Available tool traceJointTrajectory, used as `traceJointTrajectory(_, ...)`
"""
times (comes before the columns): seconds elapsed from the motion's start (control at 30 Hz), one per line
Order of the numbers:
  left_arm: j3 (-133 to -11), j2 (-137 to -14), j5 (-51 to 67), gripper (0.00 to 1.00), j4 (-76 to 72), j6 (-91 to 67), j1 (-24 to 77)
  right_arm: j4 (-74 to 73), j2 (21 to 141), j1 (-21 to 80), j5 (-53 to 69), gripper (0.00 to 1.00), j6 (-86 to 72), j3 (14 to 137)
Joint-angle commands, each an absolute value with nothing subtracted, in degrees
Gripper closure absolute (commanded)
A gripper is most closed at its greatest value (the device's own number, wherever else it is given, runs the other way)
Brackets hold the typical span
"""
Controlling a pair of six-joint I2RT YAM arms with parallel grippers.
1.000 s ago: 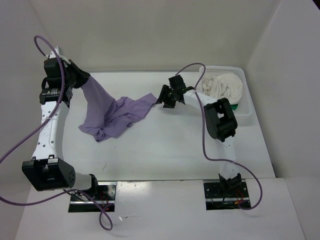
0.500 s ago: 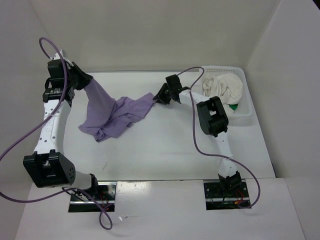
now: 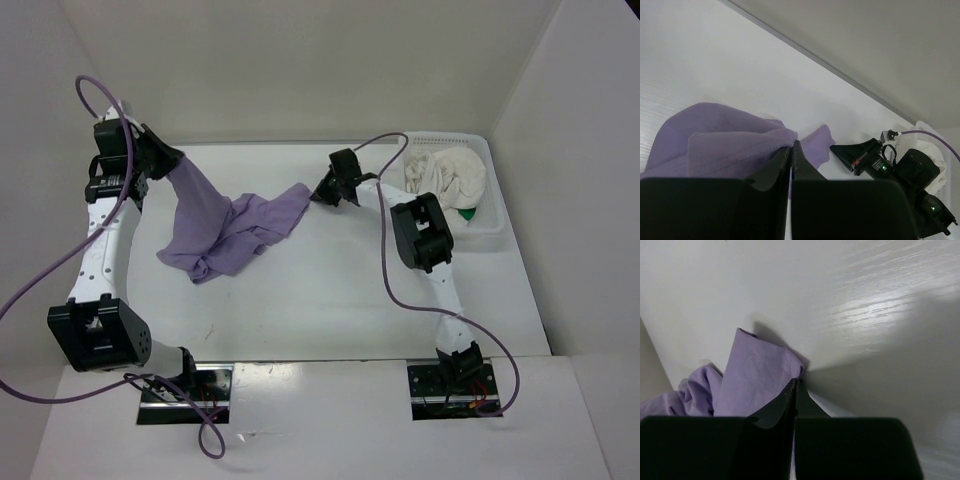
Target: Fold and stack the t-shirts
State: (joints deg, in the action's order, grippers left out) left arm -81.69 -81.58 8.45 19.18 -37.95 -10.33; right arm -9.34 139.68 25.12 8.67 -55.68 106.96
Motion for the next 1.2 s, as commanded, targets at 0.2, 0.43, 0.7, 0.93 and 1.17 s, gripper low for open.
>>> traceJointTrajectory(0.2,-82.09,-82.53,10.8,1.0,14.07,-39.9,-10.63,-10.91,119.03,25.05,1.14,1.0,-47.64,95.12)
traceJointTrajectory(0.43,-85.24,-86.38,11.95,1.0,13.45,-39.38,-10.63,-12.64,94.42,25.05,-0.88,1.0,-44.82,77.53)
traceJointTrajectory(0.7,-95.0,-93.68,8.61,1.0,15.03,-37.09,-10.63,-28.82,68.83,24.52,-2.91,1.0,-43.85,69.1)
traceJointTrajectory(0.93,-107.27,-96.06,8.61,1.0,17.48,-38.32,-11.16,-29.36,67.32,21.36,0.89,1.0,-42.02,68.07)
traceJointTrajectory(1.17,-119.88,-93.52,13.18,1.0,23.73,-39.9,-11.69,-29.97,74.44,20.83,2.45,1.0,-36.74,91.39)
